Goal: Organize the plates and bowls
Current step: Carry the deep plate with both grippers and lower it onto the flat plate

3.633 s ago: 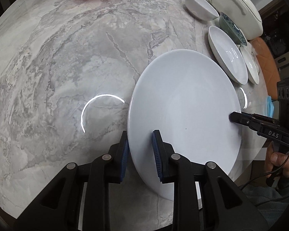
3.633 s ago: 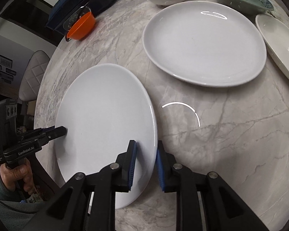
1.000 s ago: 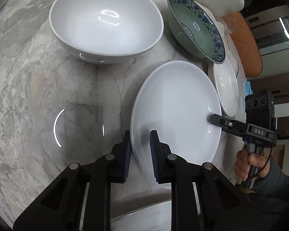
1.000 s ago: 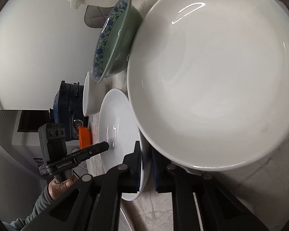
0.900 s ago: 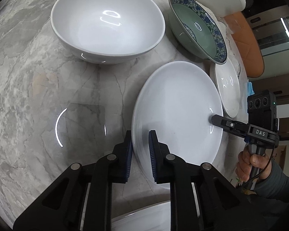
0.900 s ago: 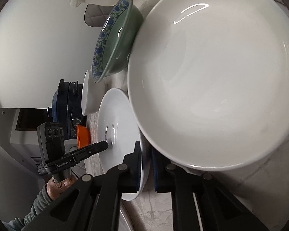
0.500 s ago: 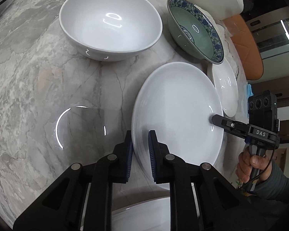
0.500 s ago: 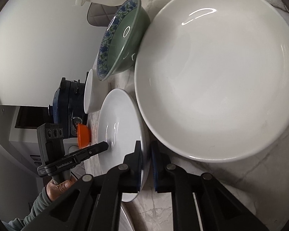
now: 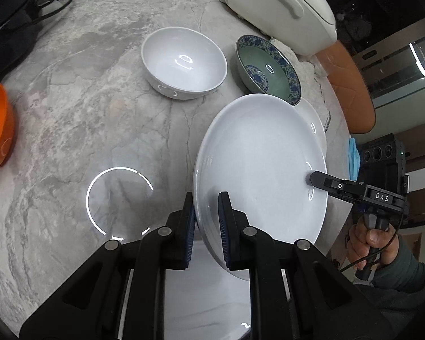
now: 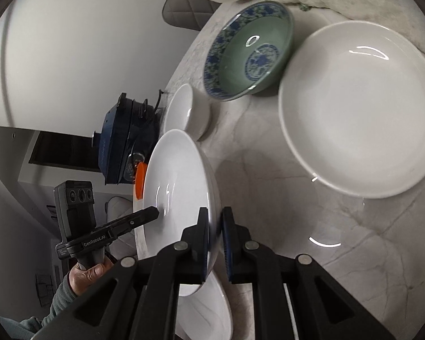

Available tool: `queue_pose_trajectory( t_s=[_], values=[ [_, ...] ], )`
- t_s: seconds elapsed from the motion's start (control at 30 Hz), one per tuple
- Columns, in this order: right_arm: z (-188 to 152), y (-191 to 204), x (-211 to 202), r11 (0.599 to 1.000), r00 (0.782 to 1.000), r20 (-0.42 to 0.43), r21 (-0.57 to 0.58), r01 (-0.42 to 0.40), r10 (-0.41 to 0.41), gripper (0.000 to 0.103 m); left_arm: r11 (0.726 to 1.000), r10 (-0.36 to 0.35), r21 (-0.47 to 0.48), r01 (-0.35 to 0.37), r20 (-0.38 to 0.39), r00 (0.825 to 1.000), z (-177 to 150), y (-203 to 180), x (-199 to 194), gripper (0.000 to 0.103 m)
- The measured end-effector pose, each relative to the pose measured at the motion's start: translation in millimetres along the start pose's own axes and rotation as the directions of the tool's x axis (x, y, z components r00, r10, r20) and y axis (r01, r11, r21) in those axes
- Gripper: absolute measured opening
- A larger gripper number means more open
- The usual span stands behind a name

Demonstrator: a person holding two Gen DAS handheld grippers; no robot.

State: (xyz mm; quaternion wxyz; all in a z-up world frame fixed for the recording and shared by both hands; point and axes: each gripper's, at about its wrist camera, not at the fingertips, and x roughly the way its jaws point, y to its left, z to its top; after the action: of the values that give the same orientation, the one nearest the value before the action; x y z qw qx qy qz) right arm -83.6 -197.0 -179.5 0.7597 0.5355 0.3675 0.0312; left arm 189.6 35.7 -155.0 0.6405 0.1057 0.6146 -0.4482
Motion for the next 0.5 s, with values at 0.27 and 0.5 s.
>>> queue_pose_trajectory(
  t_s=[0.27,0.5],
  values=[
    [-36,55,23,0.987,0.991,-0.132,-0.16,-0.012,-0.009,0.012,0.99,0.058,-0.134,-0.048,0.077,0.995,-92,24,-57,0.014],
    [-78,60,56,0.972,0.961,-0.261,-0.236,0.026,-0.089,0.012,0.967,0.08,-0.248,-0.064,0.054,0.995,-178,50,-50,0.014]
  ],
)
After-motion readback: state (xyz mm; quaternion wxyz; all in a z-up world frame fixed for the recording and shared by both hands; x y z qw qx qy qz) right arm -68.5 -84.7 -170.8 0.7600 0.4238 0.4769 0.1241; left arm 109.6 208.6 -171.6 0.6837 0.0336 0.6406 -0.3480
